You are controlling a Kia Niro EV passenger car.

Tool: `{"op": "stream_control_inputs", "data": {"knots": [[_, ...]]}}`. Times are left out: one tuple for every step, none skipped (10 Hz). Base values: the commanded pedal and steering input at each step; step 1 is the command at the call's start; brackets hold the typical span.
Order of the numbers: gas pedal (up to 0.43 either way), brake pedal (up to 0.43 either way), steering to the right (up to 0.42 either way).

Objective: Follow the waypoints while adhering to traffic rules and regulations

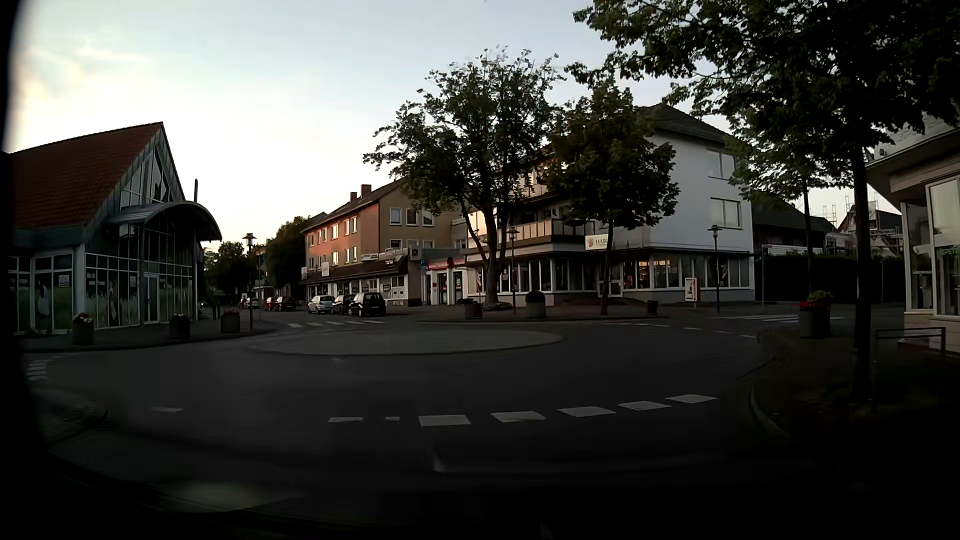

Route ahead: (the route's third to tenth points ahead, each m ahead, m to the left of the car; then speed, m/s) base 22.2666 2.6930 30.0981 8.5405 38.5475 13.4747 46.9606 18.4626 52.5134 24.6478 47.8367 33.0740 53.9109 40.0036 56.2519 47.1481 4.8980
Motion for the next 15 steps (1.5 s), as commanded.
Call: {"op": "stream_control_inputs", "data": {"knots": [[0.0,0.006,0.007],[0.0,0.006,0.013],[0.008,0.006,0.023],[0.02,0.006,0.041],[0.02,0.006,0.059],[0.028,0.006,0.083],[0.059,0.006,0.107],[0.067,0.006,0.126],[0.067,0.006,0.148],[0.079,0.006,0.172],[0.079,0.006,0.19],[0.079,0.006,0.203],[0.087,0.006,0.211],[0.087,0.006,0.211],[0.087,0.006,0.211]]}}
